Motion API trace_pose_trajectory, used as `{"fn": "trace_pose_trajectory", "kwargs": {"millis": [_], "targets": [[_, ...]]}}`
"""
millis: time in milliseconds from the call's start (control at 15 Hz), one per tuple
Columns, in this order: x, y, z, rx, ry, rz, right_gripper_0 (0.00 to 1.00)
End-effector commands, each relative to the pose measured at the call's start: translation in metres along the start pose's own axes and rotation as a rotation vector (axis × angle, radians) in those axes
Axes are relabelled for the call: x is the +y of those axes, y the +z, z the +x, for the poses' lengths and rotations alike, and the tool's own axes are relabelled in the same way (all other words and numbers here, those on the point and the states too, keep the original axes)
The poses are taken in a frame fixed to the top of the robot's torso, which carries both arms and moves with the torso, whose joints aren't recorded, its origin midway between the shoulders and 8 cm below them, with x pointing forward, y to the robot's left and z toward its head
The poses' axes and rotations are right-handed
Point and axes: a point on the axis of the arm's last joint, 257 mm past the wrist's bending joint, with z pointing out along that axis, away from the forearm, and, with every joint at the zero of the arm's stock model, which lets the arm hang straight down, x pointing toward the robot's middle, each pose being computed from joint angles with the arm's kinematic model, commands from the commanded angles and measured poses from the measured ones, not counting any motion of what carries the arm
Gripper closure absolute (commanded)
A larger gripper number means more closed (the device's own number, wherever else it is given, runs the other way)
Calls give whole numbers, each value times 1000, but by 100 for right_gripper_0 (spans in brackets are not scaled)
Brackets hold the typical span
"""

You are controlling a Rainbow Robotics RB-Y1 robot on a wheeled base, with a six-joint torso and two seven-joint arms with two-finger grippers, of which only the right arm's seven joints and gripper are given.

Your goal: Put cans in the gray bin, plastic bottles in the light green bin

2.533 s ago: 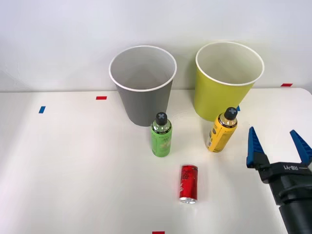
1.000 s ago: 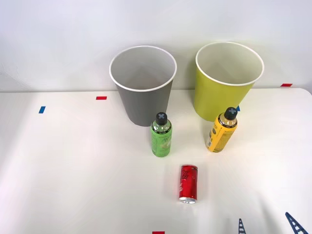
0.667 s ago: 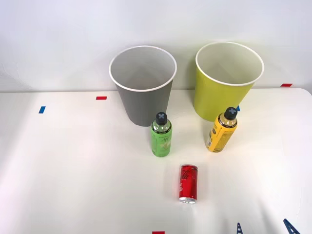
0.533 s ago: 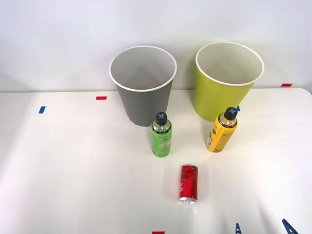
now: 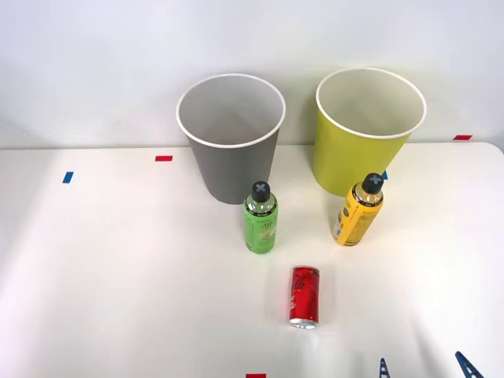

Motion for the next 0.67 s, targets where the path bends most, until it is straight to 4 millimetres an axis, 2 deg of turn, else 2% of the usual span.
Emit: {"fn": "trace_pose_trajectory", "kwargs": {"millis": [67,667], "targets": [[0,0,0,0,0,0,0],[0,0,0,0,0,0,0]]}}
